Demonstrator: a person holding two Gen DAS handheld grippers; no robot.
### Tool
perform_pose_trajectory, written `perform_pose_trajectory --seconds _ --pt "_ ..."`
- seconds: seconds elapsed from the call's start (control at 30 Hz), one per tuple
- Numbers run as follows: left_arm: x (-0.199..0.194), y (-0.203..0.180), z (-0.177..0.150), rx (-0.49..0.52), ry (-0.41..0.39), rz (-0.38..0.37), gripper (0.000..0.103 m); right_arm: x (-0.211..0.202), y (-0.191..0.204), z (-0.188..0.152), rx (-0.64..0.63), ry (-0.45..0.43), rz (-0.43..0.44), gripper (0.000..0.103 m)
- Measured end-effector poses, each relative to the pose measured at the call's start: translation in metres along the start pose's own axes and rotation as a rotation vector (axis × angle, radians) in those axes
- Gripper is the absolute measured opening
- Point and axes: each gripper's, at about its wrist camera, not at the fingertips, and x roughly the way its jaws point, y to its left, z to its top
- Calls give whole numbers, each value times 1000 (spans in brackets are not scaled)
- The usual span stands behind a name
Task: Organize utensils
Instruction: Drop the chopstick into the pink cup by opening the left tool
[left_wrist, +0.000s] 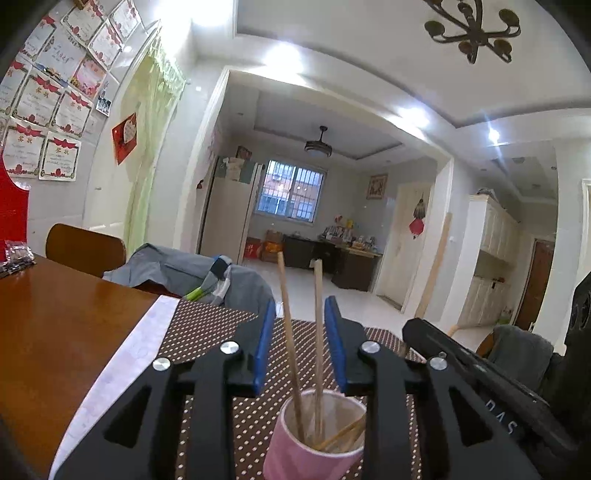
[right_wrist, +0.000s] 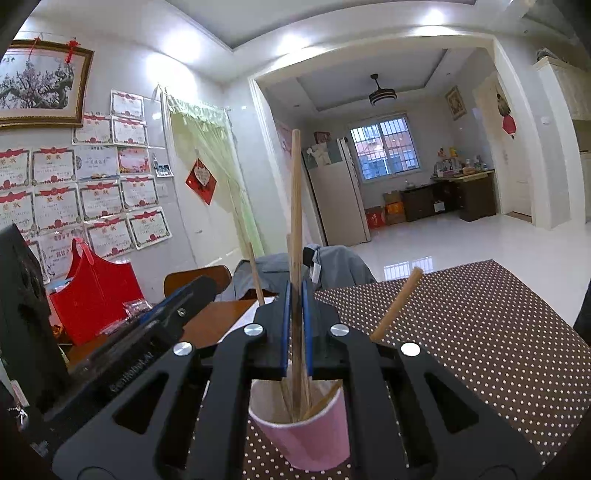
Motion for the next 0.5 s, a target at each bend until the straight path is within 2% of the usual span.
perform_pose_trajectory --seconds 0.1,0.5 --pt "-1 0 -1 18 37 28 29 -1 0 -3 0 10 -11 7" --pt "-20 2 -3 28 97 29 40 -8 3 -10 12 67 -44 8"
